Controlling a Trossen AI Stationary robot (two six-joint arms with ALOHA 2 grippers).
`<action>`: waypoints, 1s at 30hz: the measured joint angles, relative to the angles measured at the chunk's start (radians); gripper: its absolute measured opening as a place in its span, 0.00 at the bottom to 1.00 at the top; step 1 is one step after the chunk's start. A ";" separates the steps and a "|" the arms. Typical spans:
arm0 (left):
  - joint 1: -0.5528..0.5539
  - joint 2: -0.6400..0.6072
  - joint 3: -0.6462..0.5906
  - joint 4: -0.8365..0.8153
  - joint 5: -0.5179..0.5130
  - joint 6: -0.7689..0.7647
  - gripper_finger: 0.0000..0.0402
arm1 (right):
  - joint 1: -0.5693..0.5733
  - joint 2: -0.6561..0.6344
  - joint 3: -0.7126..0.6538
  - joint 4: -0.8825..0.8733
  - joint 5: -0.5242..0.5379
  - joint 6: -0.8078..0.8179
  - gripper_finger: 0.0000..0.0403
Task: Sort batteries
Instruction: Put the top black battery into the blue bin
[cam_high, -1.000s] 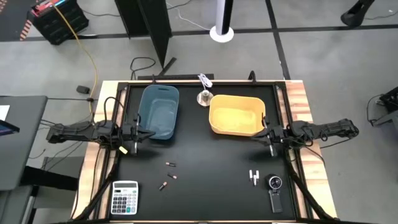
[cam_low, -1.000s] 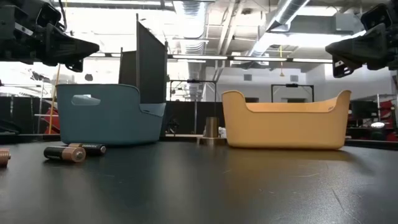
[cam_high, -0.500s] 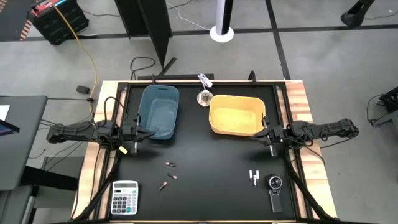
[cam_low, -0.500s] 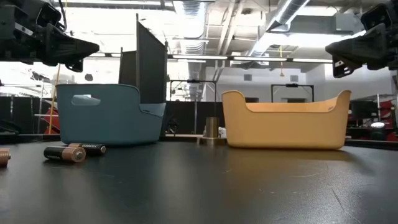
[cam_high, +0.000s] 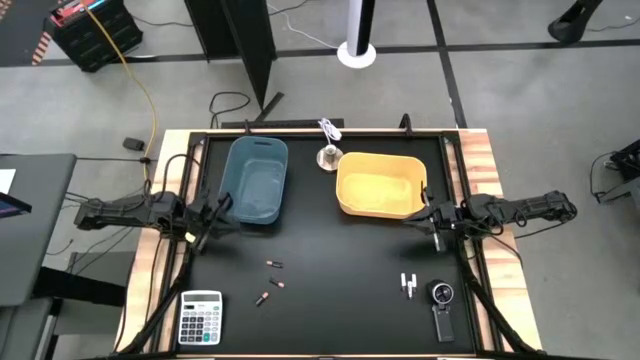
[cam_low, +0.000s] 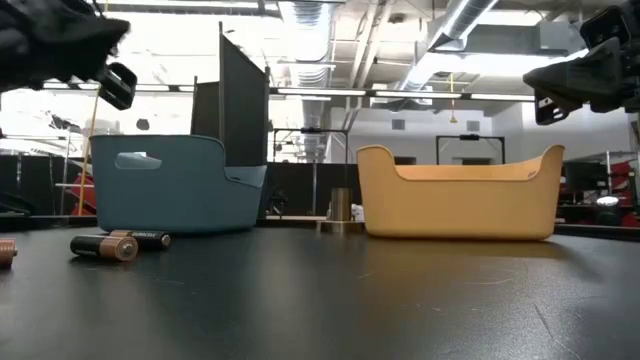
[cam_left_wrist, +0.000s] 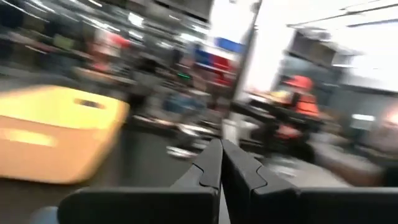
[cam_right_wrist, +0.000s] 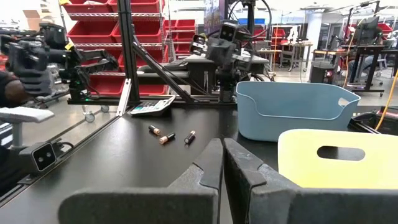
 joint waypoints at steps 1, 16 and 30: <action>-0.009 0.003 0.000 -0.001 0.033 -0.025 0.00 | -0.002 0.000 0.000 0.000 0.000 -0.048 0.08; -0.322 0.604 0.362 -0.222 -0.260 0.169 0.27 | -0.013 0.000 0.000 0.231 0.007 -0.288 0.08; -0.428 1.378 0.853 -0.682 -0.458 0.288 0.30 | -0.013 0.000 0.000 0.314 0.006 -0.222 0.08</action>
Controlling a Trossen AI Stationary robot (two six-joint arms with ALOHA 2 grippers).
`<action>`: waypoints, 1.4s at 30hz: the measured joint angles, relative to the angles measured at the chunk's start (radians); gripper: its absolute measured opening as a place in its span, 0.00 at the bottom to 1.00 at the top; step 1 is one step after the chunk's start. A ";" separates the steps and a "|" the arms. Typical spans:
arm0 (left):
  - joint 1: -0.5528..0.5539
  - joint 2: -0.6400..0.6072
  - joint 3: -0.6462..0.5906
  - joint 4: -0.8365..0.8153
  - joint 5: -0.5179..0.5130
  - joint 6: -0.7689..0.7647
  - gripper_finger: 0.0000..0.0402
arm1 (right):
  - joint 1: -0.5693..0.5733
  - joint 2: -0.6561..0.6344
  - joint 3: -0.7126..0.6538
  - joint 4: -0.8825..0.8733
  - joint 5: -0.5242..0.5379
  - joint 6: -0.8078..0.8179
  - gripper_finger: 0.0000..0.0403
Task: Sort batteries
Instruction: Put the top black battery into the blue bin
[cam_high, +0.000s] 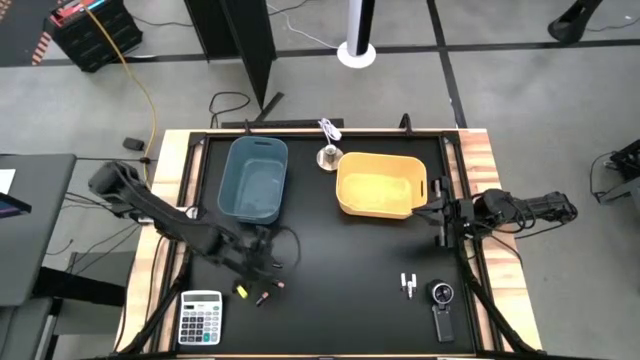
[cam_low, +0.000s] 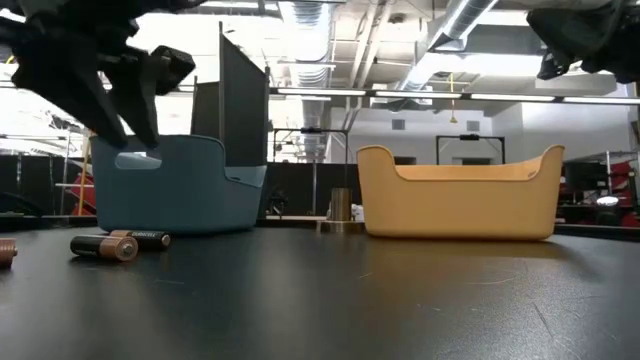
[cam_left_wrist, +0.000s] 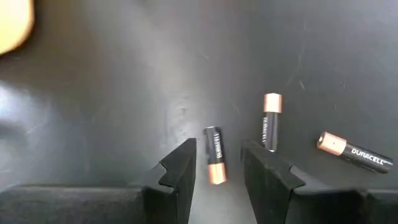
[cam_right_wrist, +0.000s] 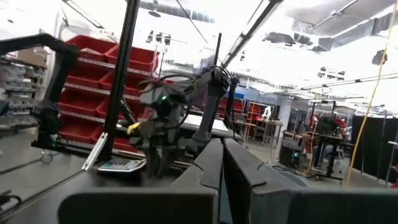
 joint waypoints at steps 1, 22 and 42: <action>-0.004 0.032 0.010 0.000 0.000 0.000 0.30 | 0.000 0.000 0.000 0.001 0.000 0.010 0.08; 0.033 0.233 0.005 0.053 0.037 -0.133 0.40 | 0.000 0.000 0.010 0.016 -0.002 0.123 0.08; 0.063 0.232 -0.042 0.100 0.078 -0.176 0.15 | 0.000 0.000 0.013 0.016 0.011 0.117 0.08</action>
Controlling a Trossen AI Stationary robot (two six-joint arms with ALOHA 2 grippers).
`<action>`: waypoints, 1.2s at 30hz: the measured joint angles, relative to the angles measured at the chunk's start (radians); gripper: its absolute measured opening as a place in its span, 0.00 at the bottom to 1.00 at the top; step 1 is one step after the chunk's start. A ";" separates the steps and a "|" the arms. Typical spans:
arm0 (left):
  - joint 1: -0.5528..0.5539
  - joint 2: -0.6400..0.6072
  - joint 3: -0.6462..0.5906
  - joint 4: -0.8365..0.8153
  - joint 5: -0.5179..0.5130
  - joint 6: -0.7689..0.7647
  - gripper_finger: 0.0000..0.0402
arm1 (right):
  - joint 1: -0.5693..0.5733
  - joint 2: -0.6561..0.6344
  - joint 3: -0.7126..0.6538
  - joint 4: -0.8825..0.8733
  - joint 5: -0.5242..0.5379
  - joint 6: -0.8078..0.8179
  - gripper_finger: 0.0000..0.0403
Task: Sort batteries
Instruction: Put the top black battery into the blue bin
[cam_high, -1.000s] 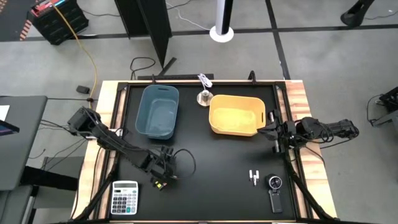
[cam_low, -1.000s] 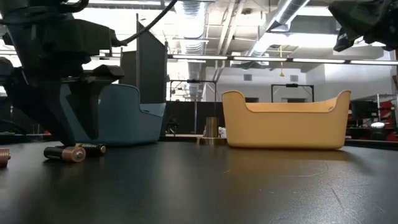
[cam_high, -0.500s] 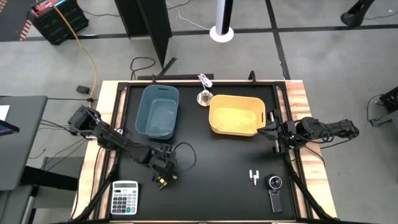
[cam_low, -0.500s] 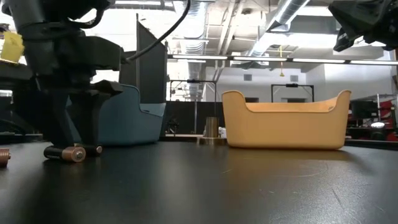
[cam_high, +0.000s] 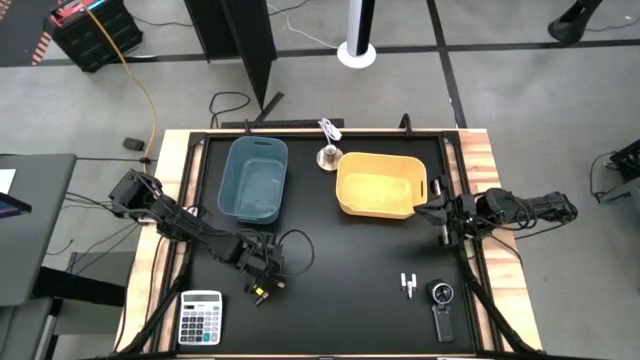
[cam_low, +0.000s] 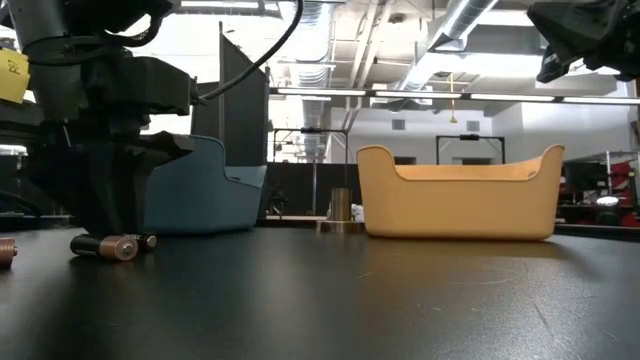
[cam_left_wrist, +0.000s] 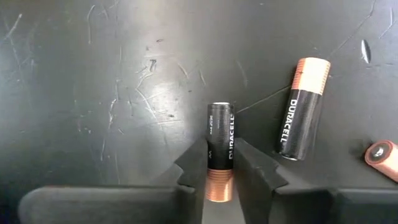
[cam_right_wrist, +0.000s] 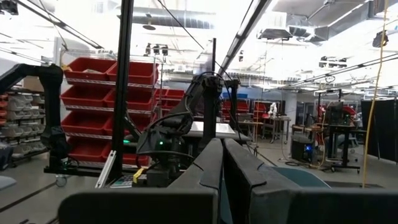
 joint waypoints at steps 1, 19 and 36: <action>0.000 0.000 0.000 -0.001 -0.001 0.000 0.13 | 0.000 0.000 0.000 0.000 0.000 0.000 0.08; 0.001 -0.003 -0.001 -0.011 -0.008 0.000 0.11 | 0.000 0.000 0.000 0.000 0.007 -0.003 0.08; 0.002 -0.016 0.004 -0.004 -0.005 0.016 0.11 | 0.000 0.000 0.000 -0.001 0.007 -0.002 0.08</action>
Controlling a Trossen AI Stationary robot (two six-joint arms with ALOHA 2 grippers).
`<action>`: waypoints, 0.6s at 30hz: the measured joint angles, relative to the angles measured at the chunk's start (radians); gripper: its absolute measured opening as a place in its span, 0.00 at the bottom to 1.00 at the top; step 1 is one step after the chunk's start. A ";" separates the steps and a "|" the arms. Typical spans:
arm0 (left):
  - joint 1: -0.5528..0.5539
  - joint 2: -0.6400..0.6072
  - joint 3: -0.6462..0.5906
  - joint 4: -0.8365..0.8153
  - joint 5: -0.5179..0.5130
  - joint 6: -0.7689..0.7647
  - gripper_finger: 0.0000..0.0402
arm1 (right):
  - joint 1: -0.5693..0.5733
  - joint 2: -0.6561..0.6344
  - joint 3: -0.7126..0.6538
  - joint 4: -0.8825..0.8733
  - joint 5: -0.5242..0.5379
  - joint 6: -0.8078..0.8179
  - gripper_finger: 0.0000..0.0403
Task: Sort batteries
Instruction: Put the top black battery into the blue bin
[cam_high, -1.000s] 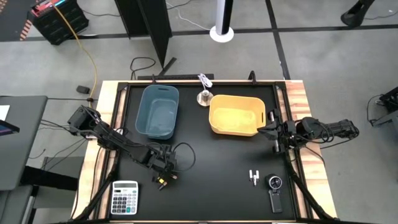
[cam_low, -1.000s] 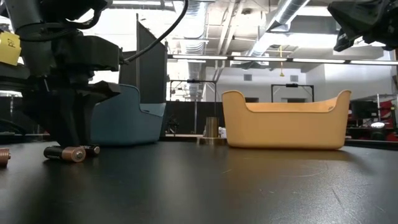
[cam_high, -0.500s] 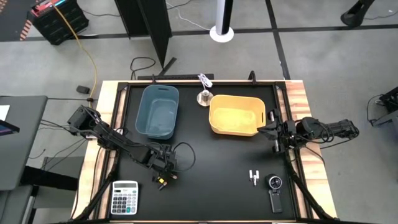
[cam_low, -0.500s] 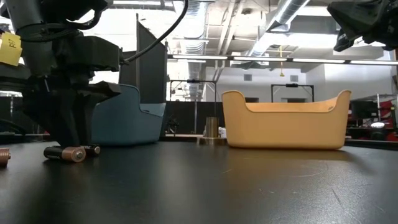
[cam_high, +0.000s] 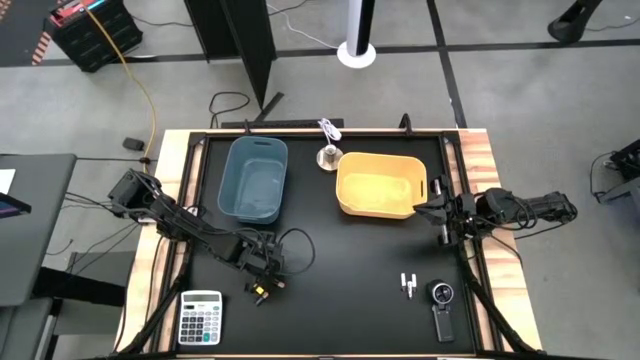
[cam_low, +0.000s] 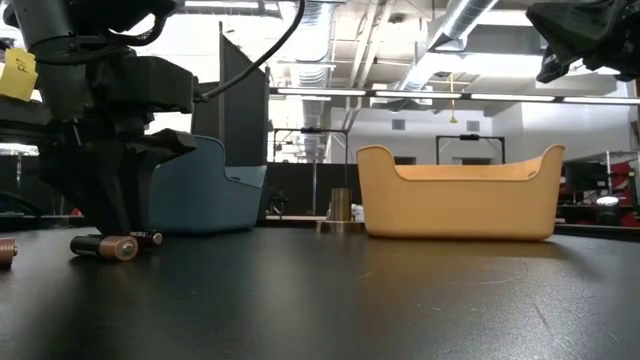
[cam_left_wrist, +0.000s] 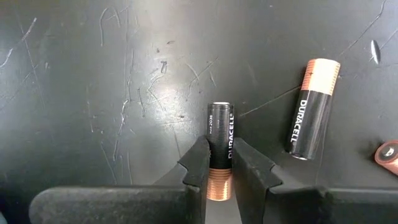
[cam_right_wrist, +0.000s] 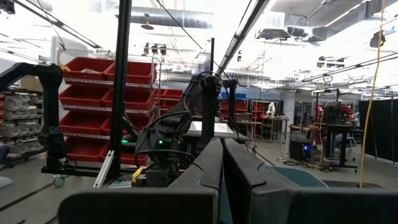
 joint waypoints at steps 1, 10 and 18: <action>0.000 0.000 0.000 0.002 0.000 0.005 0.11 | 0.000 0.000 0.000 0.000 0.000 0.000 0.08; 0.000 -0.008 0.069 -0.006 0.001 0.072 0.11 | 0.000 0.000 0.000 0.000 0.000 0.000 0.08; -0.001 -0.084 0.128 -0.062 -0.030 0.097 0.11 | 0.000 0.000 0.000 -0.004 0.000 0.002 0.08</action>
